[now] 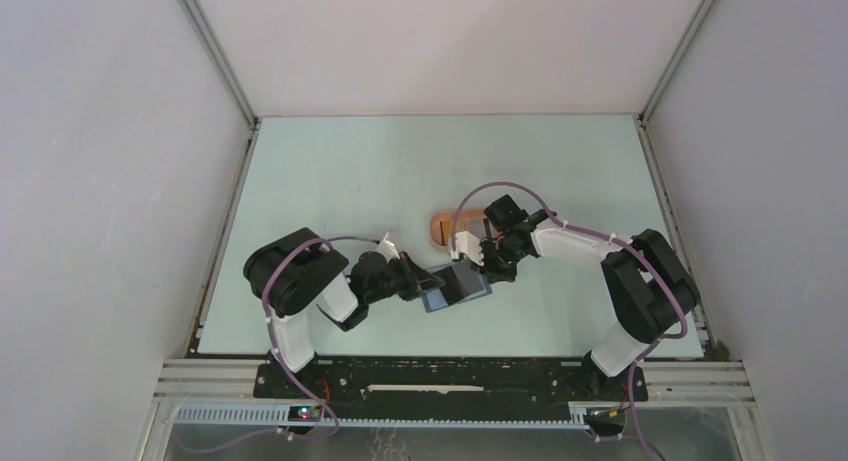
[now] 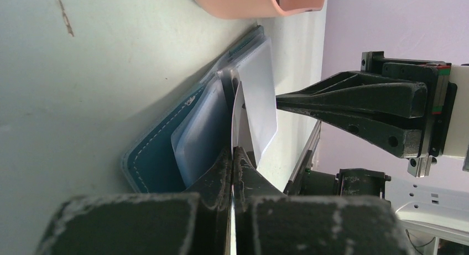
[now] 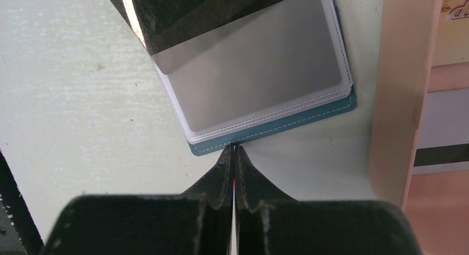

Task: Put the credit cards into the card holder
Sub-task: Insert the credit card into the card holder.

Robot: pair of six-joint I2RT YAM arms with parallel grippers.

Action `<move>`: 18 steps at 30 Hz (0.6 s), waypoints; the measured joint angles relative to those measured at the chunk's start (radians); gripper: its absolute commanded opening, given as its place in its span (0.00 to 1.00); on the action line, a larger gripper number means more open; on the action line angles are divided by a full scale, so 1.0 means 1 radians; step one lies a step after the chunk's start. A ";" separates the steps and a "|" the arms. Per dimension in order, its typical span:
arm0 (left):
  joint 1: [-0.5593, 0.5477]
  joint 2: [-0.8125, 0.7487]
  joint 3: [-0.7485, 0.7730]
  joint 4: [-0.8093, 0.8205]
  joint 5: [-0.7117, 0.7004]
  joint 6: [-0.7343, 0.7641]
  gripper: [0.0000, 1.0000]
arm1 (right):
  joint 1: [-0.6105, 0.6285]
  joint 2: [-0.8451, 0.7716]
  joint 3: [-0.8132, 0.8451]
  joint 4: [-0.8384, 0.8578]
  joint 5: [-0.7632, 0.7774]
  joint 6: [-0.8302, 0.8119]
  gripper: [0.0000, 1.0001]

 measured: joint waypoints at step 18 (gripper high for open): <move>0.000 -0.022 0.044 -0.111 0.026 -0.011 0.00 | 0.005 0.000 0.000 0.000 0.000 0.000 0.02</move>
